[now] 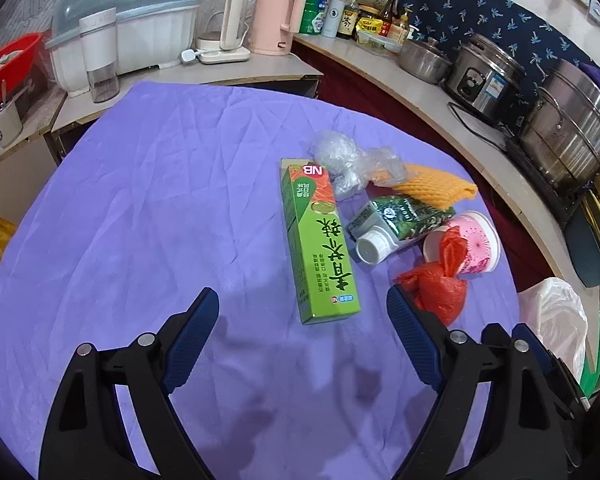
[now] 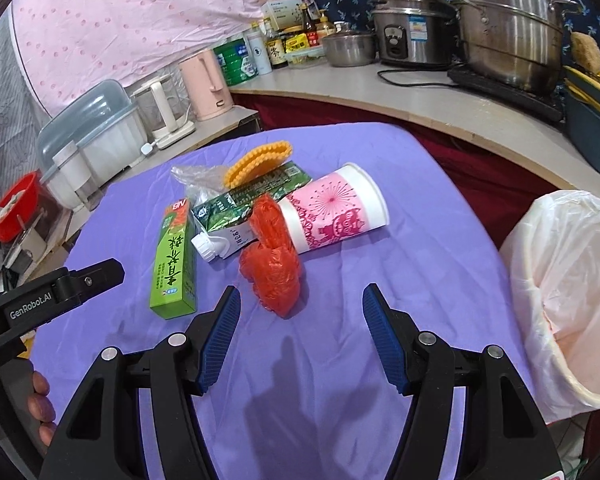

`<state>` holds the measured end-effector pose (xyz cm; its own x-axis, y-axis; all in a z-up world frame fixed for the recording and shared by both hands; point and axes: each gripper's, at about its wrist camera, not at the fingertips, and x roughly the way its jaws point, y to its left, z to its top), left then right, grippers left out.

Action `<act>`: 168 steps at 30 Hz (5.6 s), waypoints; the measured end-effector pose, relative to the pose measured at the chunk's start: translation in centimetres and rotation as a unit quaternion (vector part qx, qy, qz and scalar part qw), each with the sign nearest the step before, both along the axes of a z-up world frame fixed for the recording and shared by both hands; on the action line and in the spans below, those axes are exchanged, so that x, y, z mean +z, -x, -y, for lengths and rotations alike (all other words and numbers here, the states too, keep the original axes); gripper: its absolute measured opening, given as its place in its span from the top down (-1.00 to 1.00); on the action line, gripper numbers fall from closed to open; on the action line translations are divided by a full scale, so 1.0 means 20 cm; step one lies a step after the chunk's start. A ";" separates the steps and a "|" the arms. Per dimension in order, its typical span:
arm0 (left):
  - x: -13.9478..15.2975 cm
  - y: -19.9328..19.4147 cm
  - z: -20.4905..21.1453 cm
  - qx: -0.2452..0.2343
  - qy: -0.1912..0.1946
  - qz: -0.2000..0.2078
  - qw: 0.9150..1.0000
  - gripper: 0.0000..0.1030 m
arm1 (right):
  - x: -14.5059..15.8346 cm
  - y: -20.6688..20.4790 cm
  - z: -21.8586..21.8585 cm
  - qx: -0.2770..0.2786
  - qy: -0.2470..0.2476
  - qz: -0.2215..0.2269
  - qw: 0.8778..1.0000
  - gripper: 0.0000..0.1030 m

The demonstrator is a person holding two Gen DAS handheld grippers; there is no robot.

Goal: Collect trash
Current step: 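Grasp the green NB box with the left tool while the right tool grasps the red plastic bag, then carry the green box and red bag over the trash bin with both tools, then open both tools over the bin to drop the green box and red bag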

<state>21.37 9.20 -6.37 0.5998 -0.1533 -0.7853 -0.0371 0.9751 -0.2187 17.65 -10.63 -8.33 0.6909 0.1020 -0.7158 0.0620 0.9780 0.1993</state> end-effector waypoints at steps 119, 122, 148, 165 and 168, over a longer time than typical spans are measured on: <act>0.39 0.69 1.50 -0.292 0.021 0.075 0.953 0.14 | 0.23 0.90 1.28 -0.220 -0.026 0.077 0.972 0.42; 0.36 0.67 1.56 -0.298 0.020 0.071 0.952 0.14 | 0.20 0.89 1.34 -0.227 -0.027 0.073 0.971 0.42; 0.21 0.49 1.77 -0.305 0.010 0.050 0.951 0.13 | 0.06 0.71 1.48 -0.239 -0.022 0.049 0.970 0.27; 0.27 0.44 1.63 -0.271 0.009 0.060 0.961 -0.14 | 0.19 0.70 1.38 -0.233 -0.014 0.074 0.970 -0.06; 0.30 0.43 1.55 -0.260 0.010 0.064 0.963 -0.14 | 0.22 0.69 1.32 -0.224 -0.012 0.078 0.971 -0.07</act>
<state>12.72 -21.83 -0.34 0.5288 -0.4745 -0.7037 0.4843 0.8496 -0.2089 3.81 -37.03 -4.01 0.7697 -0.2177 -0.6001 0.4471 0.8548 0.2634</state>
